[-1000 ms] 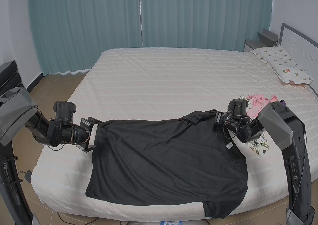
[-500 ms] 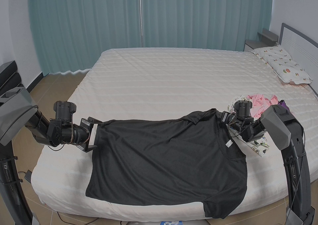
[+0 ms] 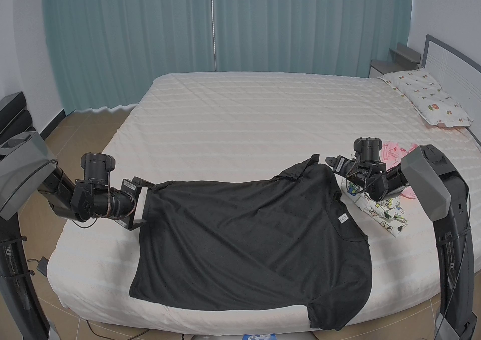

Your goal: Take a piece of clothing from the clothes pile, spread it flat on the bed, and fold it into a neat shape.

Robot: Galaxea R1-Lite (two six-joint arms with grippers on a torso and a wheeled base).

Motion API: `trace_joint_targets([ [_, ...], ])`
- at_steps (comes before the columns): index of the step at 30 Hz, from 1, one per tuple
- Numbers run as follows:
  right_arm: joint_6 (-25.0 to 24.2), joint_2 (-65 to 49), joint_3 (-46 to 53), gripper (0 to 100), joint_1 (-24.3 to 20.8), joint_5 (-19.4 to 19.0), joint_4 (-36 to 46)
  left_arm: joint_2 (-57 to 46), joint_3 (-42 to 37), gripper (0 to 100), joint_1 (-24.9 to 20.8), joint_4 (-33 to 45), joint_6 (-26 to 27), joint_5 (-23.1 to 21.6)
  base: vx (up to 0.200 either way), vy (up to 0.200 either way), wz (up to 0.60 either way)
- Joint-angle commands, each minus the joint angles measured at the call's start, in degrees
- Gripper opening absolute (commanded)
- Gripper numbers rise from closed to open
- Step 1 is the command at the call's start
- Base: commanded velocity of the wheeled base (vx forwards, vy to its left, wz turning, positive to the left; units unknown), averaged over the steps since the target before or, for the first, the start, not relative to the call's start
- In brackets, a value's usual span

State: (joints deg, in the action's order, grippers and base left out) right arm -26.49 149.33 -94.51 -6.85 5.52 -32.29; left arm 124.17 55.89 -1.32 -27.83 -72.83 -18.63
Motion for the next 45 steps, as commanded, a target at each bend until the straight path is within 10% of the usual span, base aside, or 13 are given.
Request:
trace_joint_targets([
  [1,0.12,1.31,-0.32,100,2.72,0.01,0.04,0.1,0.0,100,0.0,-0.03,-0.03,-0.01,0.0,0.0,0.0],
  [17,-16.14,1.66,-6.38,100,-6.77,-0.86,3.2,0.02,0.0,100,0.0,-0.03,-0.03,-0.01,0.0,0.0,0.0],
  [45,-25.54,10.19,-20.08,100,-10.99,-2.53,14.01,0.02,0.0,100,0.0,0.06,-0.03,-0.01,0.0,0.0,0.0],
])
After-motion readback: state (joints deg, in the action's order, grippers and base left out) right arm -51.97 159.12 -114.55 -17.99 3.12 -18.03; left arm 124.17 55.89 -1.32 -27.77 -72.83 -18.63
